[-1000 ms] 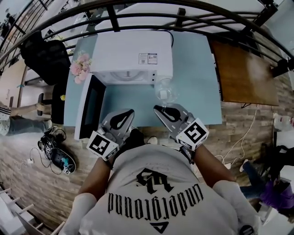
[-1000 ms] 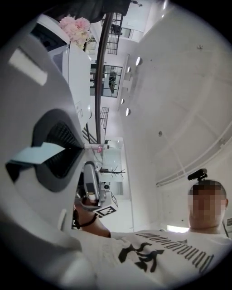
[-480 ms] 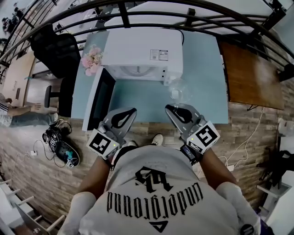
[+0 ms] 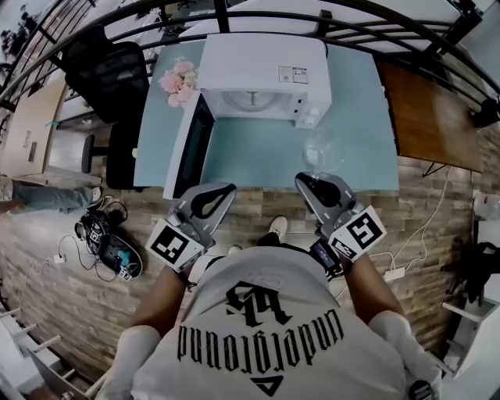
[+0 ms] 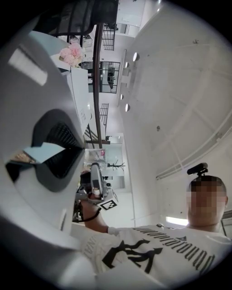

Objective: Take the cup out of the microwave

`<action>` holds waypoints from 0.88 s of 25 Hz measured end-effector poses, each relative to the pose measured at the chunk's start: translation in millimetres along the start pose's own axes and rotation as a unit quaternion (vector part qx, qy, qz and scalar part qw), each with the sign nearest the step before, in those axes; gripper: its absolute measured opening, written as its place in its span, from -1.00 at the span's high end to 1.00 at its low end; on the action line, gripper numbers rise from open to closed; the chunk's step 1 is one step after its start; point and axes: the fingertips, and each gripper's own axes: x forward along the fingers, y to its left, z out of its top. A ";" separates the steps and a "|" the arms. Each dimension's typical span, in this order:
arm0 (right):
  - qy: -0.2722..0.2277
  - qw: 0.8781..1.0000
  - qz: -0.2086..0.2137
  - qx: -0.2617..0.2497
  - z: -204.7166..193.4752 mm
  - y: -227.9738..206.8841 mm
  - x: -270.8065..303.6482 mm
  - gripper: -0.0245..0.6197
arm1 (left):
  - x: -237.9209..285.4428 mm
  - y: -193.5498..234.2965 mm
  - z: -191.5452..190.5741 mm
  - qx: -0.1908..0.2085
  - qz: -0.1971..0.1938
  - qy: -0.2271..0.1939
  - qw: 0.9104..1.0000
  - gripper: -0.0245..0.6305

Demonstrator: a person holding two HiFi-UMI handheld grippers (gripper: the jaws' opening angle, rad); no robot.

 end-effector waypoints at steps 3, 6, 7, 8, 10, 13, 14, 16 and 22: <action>-0.004 1.000 -0.013 0.002 2.6 32.4 1.9 0.89 | -37.2 -6.1 -2.6 -0.005 -0.007 -0.006 1.000 0.77; -0.014 1.000 -0.025 0.011 6.7 66.6 0.7 0.89 | -72.0 -13.5 -7.0 -0.003 -0.016 -0.005 1.000 0.77; -0.017 0.999 -0.028 0.010 8.2 77.6 0.0 0.89 | -81.2 -14.9 -8.2 -0.003 -0.018 -0.006 1.000 0.78; -0.018 0.999 -0.032 0.009 8.9 88.3 -0.9 0.89 | -89.5 -16.4 -9.0 -0.005 -0.021 -0.009 1.000 0.77; -0.018 0.999 -0.039 0.008 8.3 108.1 -4.3 0.89 | -103.5 -21.2 -11.0 -0.006 -0.029 -0.015 0.999 0.77; -0.014 0.998 -0.052 0.010 6.9 128.3 -15.6 0.89 | -117.3 -27.8 -13.3 0.016 -0.040 -0.032 0.999 0.77; -0.012 0.998 -0.056 0.009 7.0 131.9 -20.5 0.89 | -120.4 -29.7 -12.9 0.023 -0.042 -0.040 0.998 0.77; -0.011 0.998 -0.061 0.009 7.5 135.5 -30.9 0.89 | -125.1 -34.4 -11.6 0.025 -0.041 -0.048 0.998 0.77; -0.012 0.998 -0.067 0.014 7.7 131.7 -71.2 0.89 | -122.9 -58.4 -3.1 0.019 -0.026 -0.059 0.998 0.77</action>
